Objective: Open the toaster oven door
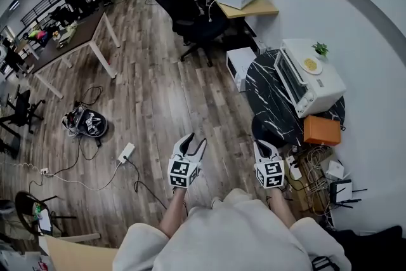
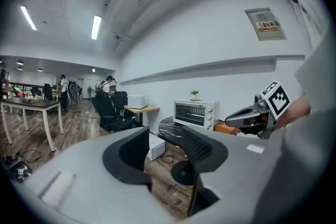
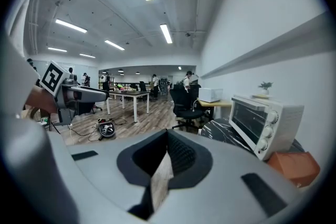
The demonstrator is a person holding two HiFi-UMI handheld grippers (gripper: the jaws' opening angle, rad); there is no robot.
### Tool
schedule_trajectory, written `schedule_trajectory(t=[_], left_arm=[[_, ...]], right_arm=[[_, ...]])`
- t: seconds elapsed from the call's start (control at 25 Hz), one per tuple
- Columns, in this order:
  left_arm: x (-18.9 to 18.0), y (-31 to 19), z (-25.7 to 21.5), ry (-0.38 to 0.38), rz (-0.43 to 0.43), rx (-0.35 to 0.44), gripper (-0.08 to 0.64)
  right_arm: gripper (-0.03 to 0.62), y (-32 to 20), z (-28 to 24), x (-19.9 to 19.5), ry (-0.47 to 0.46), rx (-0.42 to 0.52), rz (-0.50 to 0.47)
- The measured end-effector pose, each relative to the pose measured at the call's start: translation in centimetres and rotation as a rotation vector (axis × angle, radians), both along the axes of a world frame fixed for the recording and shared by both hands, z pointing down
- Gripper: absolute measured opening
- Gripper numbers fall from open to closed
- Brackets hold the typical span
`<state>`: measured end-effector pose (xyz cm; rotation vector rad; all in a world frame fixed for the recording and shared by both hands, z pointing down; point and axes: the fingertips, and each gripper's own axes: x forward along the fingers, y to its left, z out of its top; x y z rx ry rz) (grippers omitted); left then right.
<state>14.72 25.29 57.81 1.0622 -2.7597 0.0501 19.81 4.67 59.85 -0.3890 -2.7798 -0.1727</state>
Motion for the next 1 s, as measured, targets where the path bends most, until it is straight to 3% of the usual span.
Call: schedule_trajectory(t=[0.52, 1.0], left_arm=[[-3.8, 1.0, 1.7, 0.027, -0.03, -0.017, 0.201], [-14.1, -1.3, 1.7, 0.036, -0.051, -0.033, 0.201]], right_arm=[[0.013, 1.0, 1.9, -4.7, 0.03, -0.011, -0.036], [0.014, -0.8, 1.8, -16.1, 0.027, -0.032, -0.067]])
